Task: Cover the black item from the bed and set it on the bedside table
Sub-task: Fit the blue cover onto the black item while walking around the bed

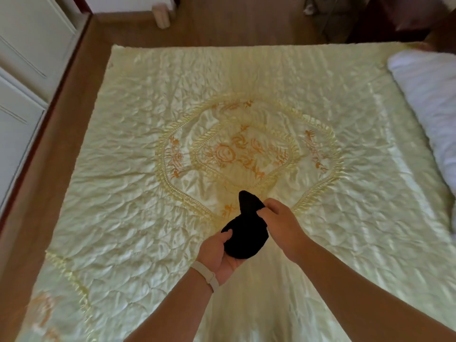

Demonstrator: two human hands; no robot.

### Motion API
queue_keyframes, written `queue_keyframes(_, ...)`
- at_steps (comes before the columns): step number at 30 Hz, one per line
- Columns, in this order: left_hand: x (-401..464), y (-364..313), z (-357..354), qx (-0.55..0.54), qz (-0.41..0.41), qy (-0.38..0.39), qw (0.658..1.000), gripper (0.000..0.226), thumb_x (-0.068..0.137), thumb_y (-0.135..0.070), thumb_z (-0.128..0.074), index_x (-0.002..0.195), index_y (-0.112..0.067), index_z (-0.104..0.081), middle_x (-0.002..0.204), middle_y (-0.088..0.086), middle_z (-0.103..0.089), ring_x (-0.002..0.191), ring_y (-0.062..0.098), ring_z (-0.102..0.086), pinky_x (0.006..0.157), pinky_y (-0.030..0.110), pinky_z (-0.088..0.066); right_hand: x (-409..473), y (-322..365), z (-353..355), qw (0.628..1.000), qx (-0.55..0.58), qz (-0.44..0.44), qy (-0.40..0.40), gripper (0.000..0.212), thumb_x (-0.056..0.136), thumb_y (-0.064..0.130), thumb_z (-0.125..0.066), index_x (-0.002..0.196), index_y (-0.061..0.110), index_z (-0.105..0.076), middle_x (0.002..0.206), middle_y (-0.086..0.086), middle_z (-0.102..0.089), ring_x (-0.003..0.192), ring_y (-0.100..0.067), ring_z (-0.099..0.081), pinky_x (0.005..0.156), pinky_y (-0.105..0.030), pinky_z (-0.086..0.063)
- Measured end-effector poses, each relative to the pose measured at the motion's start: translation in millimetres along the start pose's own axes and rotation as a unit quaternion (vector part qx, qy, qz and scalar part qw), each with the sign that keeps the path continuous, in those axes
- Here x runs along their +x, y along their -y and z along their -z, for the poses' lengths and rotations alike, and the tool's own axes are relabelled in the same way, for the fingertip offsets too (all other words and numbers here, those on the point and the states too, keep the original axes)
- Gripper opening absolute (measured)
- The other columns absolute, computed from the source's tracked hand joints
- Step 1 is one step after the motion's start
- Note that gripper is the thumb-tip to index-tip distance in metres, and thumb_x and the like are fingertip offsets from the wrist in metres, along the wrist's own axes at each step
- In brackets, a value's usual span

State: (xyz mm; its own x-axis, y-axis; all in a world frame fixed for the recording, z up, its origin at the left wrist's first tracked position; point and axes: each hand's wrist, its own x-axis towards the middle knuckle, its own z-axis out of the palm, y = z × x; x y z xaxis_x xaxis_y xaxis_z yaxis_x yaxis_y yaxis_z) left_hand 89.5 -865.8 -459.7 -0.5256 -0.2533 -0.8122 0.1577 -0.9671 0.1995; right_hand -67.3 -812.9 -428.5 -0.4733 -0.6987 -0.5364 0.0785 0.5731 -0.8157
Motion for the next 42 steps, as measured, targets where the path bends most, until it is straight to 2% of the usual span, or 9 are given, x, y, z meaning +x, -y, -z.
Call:
queue_keyframes(5, -54, -13, -36, -0.010, -0.033, 0.019, 0.999, 0.037, 0.102, -0.017, -0.037, 0.132, -0.003, -0.054, 0.124, 0.027, -0.065, 0.109, 0.041, -0.065, 0.077, 0.051, -0.060, -54, 37, 8, 0.995, -0.044, 0.091, 0.025, 0.029, 0.081, 0.016, -0.052, 0.084, 0.041, -0.066, 0.083, 0.022, -0.067, 0.079, 0.000, -0.061, 0.070, -0.025, -0.047)
queue_keyframes(9, -102, -25, -60, -0.001, -0.056, 0.031, 0.998, 0.040, 0.103, -0.020, -0.037, 0.134, 0.000, -0.051, 0.132, 0.029, -0.059, 0.118, 0.044, -0.058, 0.095, 0.055, -0.049, -92, 64, 10, 0.975, -0.136, 0.170, 0.048, 0.035, 0.078, 0.025, -0.049, 0.108, 0.041, -0.060, 0.116, 0.018, -0.062, 0.106, -0.006, -0.056, 0.083, -0.021, -0.044)
queue_keyframes(11, -128, -30, -72, 0.000, -0.067, 0.047, 0.997, 0.041, 0.102, -0.024, -0.038, 0.132, 0.001, -0.053, 0.132, 0.029, -0.058, 0.111, 0.044, -0.060, 0.088, 0.054, -0.053, -110, 75, 11, 0.950, -0.207, 0.227, 0.050, 0.042, 0.078, 0.026, -0.049, 0.119, 0.034, -0.055, 0.125, 0.018, -0.054, 0.111, -0.002, -0.050, 0.083, -0.015, -0.039)
queue_keyframes(14, -165, -37, -86, 0.016, -0.098, 0.081, 0.992, 0.040, 0.099, -0.027, -0.045, 0.125, -0.001, -0.061, 0.116, 0.025, -0.067, 0.094, 0.039, -0.066, 0.072, 0.048, -0.061, -133, 96, 9, 0.888, -0.307, 0.340, 0.045, 0.008, 0.080, 0.018, -0.051, 0.086, 0.022, -0.054, 0.140, 0.009, -0.046, 0.124, -0.012, -0.042, 0.088, -0.022, -0.037)
queue_keyframes(19, -214, -46, -97, 0.017, -0.123, 0.117, 0.985, 0.056, 0.099, -0.046, -0.041, 0.129, -0.001, -0.056, 0.128, 0.027, -0.060, 0.104, 0.041, -0.063, 0.080, 0.053, -0.055, -168, 129, 0, 0.778, -0.411, 0.474, 0.022, 0.003, 0.079, 0.011, -0.054, 0.080, 0.009, -0.054, 0.139, -0.010, -0.051, 0.129, -0.028, -0.042, 0.094, -0.039, -0.045)
queue_keyframes(22, -236, -50, -90, 0.074, -0.176, 0.090, 0.977, 0.038, 0.098, -0.022, -0.051, 0.126, 0.002, -0.059, 0.107, 0.023, -0.070, 0.086, 0.036, -0.069, 0.064, 0.044, -0.062, -186, 141, -10, 0.751, -0.430, 0.501, 0.024, 0.008, 0.079, 0.016, -0.053, 0.083, 0.010, -0.054, 0.142, -0.010, -0.048, 0.132, -0.030, -0.038, 0.097, -0.041, -0.044)
queue_keyframes(31, -287, -54, -70, 0.116, -0.246, 0.060, 0.960, 0.028, 0.092, -0.003, -0.055, 0.119, -0.001, -0.062, 0.110, 0.026, -0.070, 0.092, 0.037, -0.070, 0.068, 0.044, -0.060, -222, 170, -9, 0.797, -0.360, 0.484, 0.031, 0.032, 0.085, 0.046, -0.051, 0.113, 0.033, -0.051, 0.133, 0.018, -0.048, 0.118, 0.001, -0.043, 0.087, -0.012, -0.034)
queue_keyframes(36, -303, -58, -77, 0.129, -0.275, 0.039, 0.952, 0.027, 0.089, -0.003, -0.058, 0.115, -0.003, -0.065, 0.107, 0.023, -0.072, 0.093, 0.036, -0.070, 0.074, 0.045, -0.059, -227, 184, -1, 0.778, -0.351, 0.520, -0.012, 0.032, 0.090, 0.041, -0.054, 0.119, 0.030, -0.056, 0.129, 0.019, -0.049, 0.113, 0.002, -0.043, 0.083, -0.018, -0.037)
queue_keyframes(42, -318, -45, -81, 0.125, -0.315, 0.075, 0.938, 0.037, 0.084, -0.001, -0.056, 0.120, -0.001, -0.065, 0.109, 0.023, -0.069, 0.099, 0.036, -0.067, 0.074, 0.041, -0.059, -217, 197, -2, 0.739, -0.356, 0.569, 0.059, 0.035, 0.085, 0.031, -0.069, 0.118, 0.023, -0.061, 0.131, 0.007, -0.054, 0.118, -0.009, -0.046, 0.090, -0.022, -0.039)
